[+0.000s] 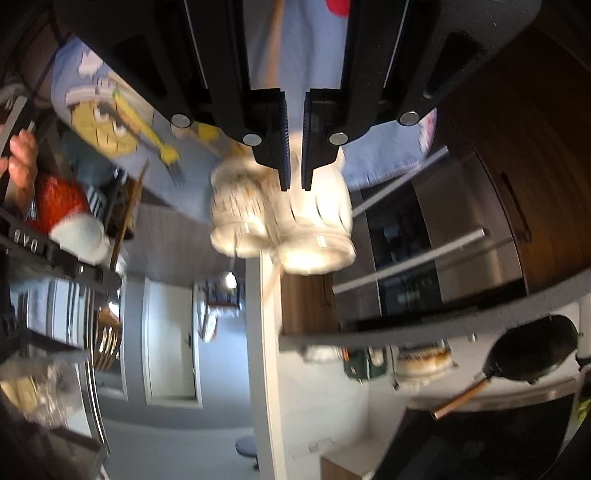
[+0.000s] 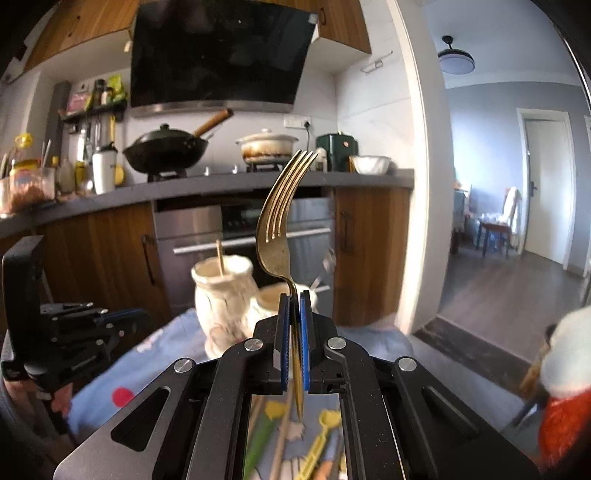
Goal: Organize utensils
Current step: 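Lift the chopstick over the tall cup while the right tool carries the fork above the holder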
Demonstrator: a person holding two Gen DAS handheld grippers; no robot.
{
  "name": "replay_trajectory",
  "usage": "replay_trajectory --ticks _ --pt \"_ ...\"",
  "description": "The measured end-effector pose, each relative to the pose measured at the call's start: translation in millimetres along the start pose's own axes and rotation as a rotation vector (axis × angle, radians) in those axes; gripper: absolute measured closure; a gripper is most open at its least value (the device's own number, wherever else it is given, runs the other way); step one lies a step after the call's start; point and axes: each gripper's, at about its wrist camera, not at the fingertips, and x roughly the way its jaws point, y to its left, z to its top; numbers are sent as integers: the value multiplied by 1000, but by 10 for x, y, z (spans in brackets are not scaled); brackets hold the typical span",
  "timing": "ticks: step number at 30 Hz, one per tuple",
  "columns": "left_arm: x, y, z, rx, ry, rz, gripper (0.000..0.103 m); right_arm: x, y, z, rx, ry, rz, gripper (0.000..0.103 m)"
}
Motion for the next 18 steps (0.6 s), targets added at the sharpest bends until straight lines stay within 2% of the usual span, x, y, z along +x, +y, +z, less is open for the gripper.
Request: replay_trajectory --ticks 2,4,7,10,12,13,14,18 --pt "44 41 105 -9 1 7 97 65 18 84 8 -17 5 97" --pt "117 49 142 -10 49 -13 97 102 25 113 18 -23 17 97" --pt "376 -93 -10 54 251 -89 96 136 44 127 23 -30 30 97" --pt "562 -234 -249 116 380 -98 95 198 53 104 23 -14 39 97" --pt "669 -271 -369 129 449 -108 84 215 47 64 26 -6 43 97" --pt "697 -287 -416 127 466 -117 71 220 42 52 27 -2 43 97" --pt "732 -291 -468 125 482 -121 68 219 43 25 29 1 44 97" --pt "793 -350 -553 132 523 -139 68 197 29 15 35 1 46 97"
